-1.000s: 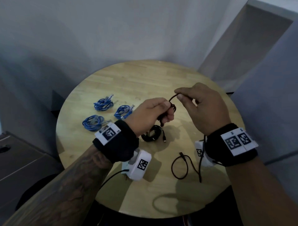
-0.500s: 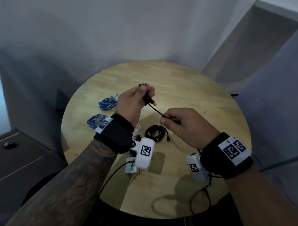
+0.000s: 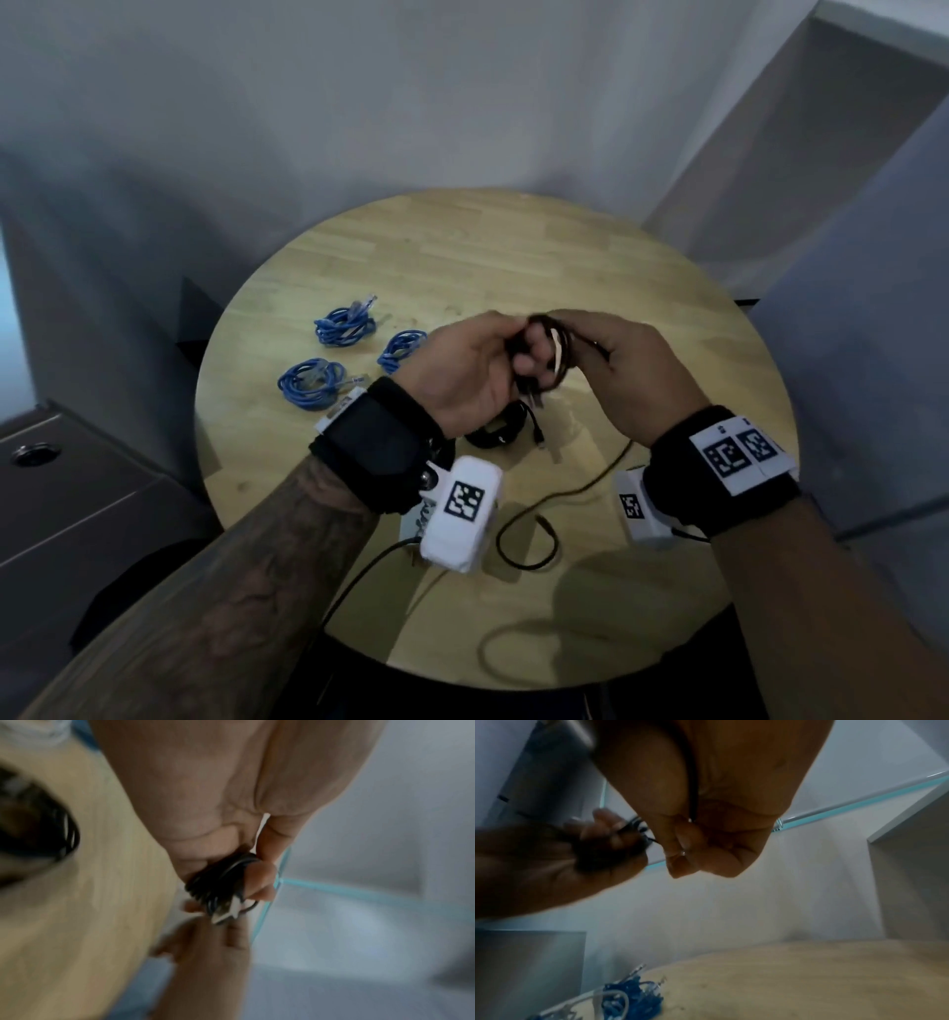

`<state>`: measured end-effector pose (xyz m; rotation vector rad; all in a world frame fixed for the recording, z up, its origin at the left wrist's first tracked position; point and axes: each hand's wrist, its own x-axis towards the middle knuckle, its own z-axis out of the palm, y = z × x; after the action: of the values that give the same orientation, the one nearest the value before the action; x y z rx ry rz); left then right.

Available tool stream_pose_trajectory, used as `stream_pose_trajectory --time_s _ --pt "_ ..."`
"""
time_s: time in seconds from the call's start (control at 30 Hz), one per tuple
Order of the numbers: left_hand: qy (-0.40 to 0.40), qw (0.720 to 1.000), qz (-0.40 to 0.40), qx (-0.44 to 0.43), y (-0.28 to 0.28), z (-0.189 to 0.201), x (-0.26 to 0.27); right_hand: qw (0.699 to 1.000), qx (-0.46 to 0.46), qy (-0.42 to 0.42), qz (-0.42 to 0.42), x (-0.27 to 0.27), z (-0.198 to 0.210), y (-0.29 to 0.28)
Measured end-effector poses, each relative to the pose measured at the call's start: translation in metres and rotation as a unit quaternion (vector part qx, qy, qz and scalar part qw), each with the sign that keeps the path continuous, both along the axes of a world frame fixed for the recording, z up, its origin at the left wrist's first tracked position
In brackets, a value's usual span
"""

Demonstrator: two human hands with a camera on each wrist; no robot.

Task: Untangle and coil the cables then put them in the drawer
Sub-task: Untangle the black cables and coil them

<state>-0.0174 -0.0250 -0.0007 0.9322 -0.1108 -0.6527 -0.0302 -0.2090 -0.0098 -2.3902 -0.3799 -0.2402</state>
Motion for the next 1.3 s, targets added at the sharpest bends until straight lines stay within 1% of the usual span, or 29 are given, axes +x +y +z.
stream_pose_trajectory --time_s 0.07,0.1,0.17,0.27,0.33,0.37,0.4,0.43,0.47,0.5,0.53,0.57,0.6,0.63,0.7,0.77,0.83,0.9,0.93,1.0,1.07,1.13,1.17,1.23,1.3 --pt "0.043 0.991 0.047 -0.117 0.004 0.0 0.005 0.999 0.001 0.047 0.002 -0.002 -0.002 0.004" --pt "0.051 0.985 0.08 -0.147 0.006 0.0 0.007 0.998 0.005 0.064 0.008 -0.004 -0.002 0.008" --pt "0.059 0.972 0.15 -0.171 0.009 -0.002 0.012 0.996 0.002 0.089 0.031 -0.01 0.0 0.018" --pt "0.066 0.951 0.233 -0.193 0.014 -0.004 0.018 0.991 -0.014 0.115 0.07 -0.019 0.003 0.029" --pt "0.061 0.942 0.283 -0.17 0.017 -0.006 0.023 0.987 -0.007 0.129 0.095 -0.024 0.005 0.033" --pt "0.037 0.942 0.305 -0.131 0.019 -0.007 0.025 0.987 -0.002 0.126 0.103 -0.027 0.007 0.035" --pt "-0.015 0.942 0.33 -0.063 0.02 -0.009 0.026 0.988 0.0 0.112 0.107 -0.028 0.009 0.037" --pt "-0.09 0.933 0.347 0.035 0.021 -0.011 0.026 0.99 0.002 0.089 0.106 -0.03 0.012 0.038" --pt "-0.18 0.909 0.344 0.151 0.022 -0.012 0.023 0.993 0.009 0.061 0.099 -0.03 0.015 0.038" --pt "-0.265 0.878 0.311 0.251 0.021 -0.012 0.019 0.996 0.019 0.033 0.085 -0.029 0.018 0.037" --pt "-0.33 0.85 0.258 0.319 0.019 -0.012 0.015 0.998 0.028 0.004 0.065 -0.029 0.021 0.036" --pt "-0.366 0.834 0.201 0.359 0.016 -0.011 0.011 0.998 0.03 -0.025 0.042 -0.027 0.023 0.033" --pt "-0.363 0.844 0.147 0.367 0.014 -0.01 0.008 0.998 0.024 -0.053 0.018 -0.025 0.023 0.028" --pt "-0.332 0.87 0.101 0.351 0.011 -0.009 0.006 0.997 0.017 -0.074 -0.005 -0.023 0.023 0.024" --pt "-0.26 0.916 0.045 0.302 0.009 -0.009 0.004 0.994 0.022 -0.1 -0.04 -0.015 0.019 0.015" --pt "-0.208 0.947 0.02 0.242 0.007 -0.006 0.002 0.993 0.037 -0.098 -0.053 -0.007 0.013 0.006" --pt "-0.142 0.979 0.008 0.143 0.006 -0.002 0.001 0.995 0.053 -0.067 -0.045 -0.002 0.007 0.003" --pt "-0.059 0.997 0.008 0.042 0.006 0.001 0.0 0.997 0.073 -0.033 -0.019 -0.001 0.002 0.007" --pt "-0.019 0.999 0.019 -0.018 0.007 0.001 0.001 0.997 0.077 -0.018 -0.004 -0.001 0.0 0.01" --pt "0.036 0.989 0.059 -0.13 0.009 0.001 0.004 0.998 0.064 0.021 0.013 -0.003 -0.004 0.018" --pt "0.052 0.975 0.105 -0.189 0.012 0.0 0.008 0.996 0.03 0.082 0.025 -0.005 -0.006 0.024" --pt "0.053 0.964 0.159 -0.207 0.016 -0.002 0.014 0.988 0.021 0.147 0.047 -0.009 -0.007 0.028" --pt "0.048 0.959 0.187 -0.208 0.019 -0.003 0.017 0.984 0.019 0.164 0.058 -0.011 -0.007 0.03" --pt "0.033 0.953 0.241 -0.182 0.022 -0.005 0.024 0.983 -0.006 0.166 0.076 -0.015 -0.005 0.034" --pt "-0.005 0.951 0.282 -0.129 0.022 -0.009 0.025 0.982 -0.051 0.157 0.092 -0.018 -0.002 0.038"
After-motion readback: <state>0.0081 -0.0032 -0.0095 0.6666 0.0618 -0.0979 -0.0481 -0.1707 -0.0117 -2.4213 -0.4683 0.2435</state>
